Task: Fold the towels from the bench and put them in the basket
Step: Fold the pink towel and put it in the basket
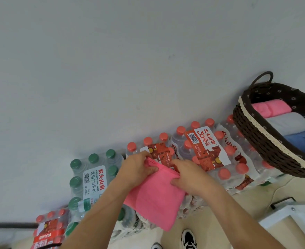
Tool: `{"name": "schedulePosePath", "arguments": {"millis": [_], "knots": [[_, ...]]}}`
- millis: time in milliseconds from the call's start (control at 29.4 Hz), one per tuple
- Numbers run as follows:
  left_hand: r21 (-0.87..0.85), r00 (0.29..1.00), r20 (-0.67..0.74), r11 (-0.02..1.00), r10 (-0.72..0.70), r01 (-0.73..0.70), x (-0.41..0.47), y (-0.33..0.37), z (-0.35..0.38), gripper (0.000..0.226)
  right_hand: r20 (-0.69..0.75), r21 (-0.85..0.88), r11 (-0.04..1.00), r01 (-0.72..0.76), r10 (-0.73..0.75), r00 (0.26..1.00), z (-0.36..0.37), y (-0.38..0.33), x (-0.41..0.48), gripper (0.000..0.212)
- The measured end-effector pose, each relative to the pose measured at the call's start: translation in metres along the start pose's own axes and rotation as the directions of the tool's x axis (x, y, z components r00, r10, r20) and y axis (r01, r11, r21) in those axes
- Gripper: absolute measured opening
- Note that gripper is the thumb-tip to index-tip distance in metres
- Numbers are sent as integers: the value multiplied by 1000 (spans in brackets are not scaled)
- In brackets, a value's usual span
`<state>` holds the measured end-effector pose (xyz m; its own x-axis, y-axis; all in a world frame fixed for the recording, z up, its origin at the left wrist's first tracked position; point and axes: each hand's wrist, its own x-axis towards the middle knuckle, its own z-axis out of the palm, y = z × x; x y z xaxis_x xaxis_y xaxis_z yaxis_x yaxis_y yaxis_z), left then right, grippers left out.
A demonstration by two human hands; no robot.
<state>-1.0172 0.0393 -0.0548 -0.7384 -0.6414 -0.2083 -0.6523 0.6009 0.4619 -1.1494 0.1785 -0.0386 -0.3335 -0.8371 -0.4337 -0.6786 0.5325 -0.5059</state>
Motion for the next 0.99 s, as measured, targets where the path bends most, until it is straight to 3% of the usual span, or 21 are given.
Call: {"name": "schedulePosePath", "arguments": {"millis": [136,238,340,408,476,578,646,748,782,850,986], "knots": [[-25,998,54,1000,-17,18,-4,-4,-5,31,170,145,989,-24,-1,985,-12,3,13,56],[-107,995,97,994,37,-26,-11,-6,-10,31,284,277,961,-23,-59,957,-22,7,21,39],[-380,931,365,915,11,138,-18,-5,-22,54,359,414,910,-20,-143,922,-36,6,24,30],[-494,881,471,840,44,222,-21,-6,-29,53,377,452,892,-5,-186,908,-49,2,25,30],[-545,926,374,820,49,176,-24,-4,-38,32,364,405,913,49,-209,908,-65,-7,26,27],[-596,999,47,802,-22,46,-27,8,-58,14,196,198,956,215,-254,947,-97,-30,25,24],[-465,969,-247,878,-7,-112,-28,18,-73,18,12,56,945,323,-325,946,-118,-49,19,21],[-123,820,-549,954,164,-274,-28,19,-80,26,-156,-156,905,397,-419,894,-125,-63,7,18],[-50,793,-572,956,211,-290,-29,15,-75,28,-191,-235,880,413,-459,868,-116,-61,5,19],[47,807,-522,954,277,-297,-36,3,-54,28,-222,-350,824,445,-534,816,-84,-46,4,21],[240,906,-275,935,322,-260,-65,-16,5,32,-76,-475,775,416,-508,858,-7,-1,0,37]]}}
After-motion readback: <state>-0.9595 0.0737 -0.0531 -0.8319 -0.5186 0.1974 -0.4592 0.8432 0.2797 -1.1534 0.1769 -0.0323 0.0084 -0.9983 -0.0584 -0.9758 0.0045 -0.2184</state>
